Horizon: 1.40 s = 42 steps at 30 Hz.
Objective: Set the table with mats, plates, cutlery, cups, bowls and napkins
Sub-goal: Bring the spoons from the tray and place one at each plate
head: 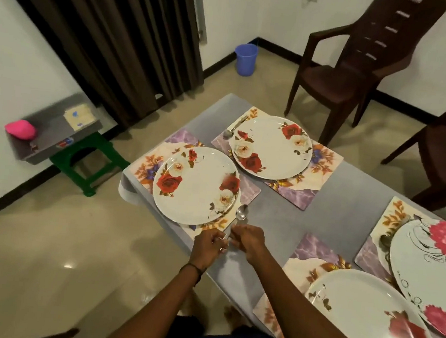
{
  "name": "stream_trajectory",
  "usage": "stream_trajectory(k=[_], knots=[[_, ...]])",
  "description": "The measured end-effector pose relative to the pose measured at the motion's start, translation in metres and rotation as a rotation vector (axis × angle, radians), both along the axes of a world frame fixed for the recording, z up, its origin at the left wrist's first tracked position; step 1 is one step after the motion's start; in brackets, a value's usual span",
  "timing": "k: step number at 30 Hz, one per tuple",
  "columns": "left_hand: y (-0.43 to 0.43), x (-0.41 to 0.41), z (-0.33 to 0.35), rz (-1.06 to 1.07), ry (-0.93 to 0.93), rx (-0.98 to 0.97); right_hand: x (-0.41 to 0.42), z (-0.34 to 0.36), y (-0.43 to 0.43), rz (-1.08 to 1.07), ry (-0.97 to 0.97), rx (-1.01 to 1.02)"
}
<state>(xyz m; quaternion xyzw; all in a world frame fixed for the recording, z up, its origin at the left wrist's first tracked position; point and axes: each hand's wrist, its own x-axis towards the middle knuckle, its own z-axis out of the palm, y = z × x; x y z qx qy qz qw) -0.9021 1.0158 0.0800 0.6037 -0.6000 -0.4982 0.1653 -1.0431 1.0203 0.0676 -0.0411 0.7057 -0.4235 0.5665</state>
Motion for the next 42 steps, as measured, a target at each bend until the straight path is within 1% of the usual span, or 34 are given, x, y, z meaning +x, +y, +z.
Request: stream_trajectory(k=[3,7,11,15,21,25,27,30,31,33,37,40,42], knots=[[-0.033,0.002,-0.013,-0.125,-0.055,-0.018,0.000,-0.010,-0.020,-0.049,0.109,0.056],[-0.073,0.032,-0.029,-0.159,-0.141,0.036,0.006,-0.020,-0.043,-0.086,0.215,0.124],[-0.110,0.062,-0.042,-0.272,-0.102,0.106,0.018,-0.025,-0.069,-0.115,0.308,0.168],[-0.124,0.069,-0.041,-0.455,-0.115,0.121,0.027,-0.024,-0.085,-0.104,0.429,0.246],[-0.139,0.077,-0.045,-0.610,-0.146,0.112,0.038,-0.024,-0.092,-0.078,0.545,0.403],[-0.144,0.081,-0.043,-0.662,-0.160,0.072,0.044,-0.025,-0.089,-0.056,0.613,0.389],[-0.150,0.084,-0.041,-0.669,-0.165,0.074,0.048,-0.022,-0.088,-0.087,0.655,0.352],[-0.162,0.085,-0.033,-0.589,-0.051,0.118,0.055,-0.013,-0.089,-0.160,0.755,0.245],[-0.166,0.085,-0.030,-0.562,-0.043,0.090,0.059,-0.009,-0.090,-0.143,0.779,0.217],[-0.174,0.086,-0.026,-0.553,-0.104,-0.068,0.069,-0.001,-0.094,-0.061,0.823,0.155],[-0.195,0.096,-0.026,-0.670,-0.243,-0.396,0.092,-0.009,-0.107,0.077,0.977,0.049],[-0.210,0.106,-0.023,-0.642,-0.325,-0.485,0.107,-0.020,-0.122,0.103,1.007,-0.081],[-0.220,0.121,-0.019,-0.583,-0.372,-0.525,0.122,-0.021,-0.139,0.177,1.005,-0.104]])
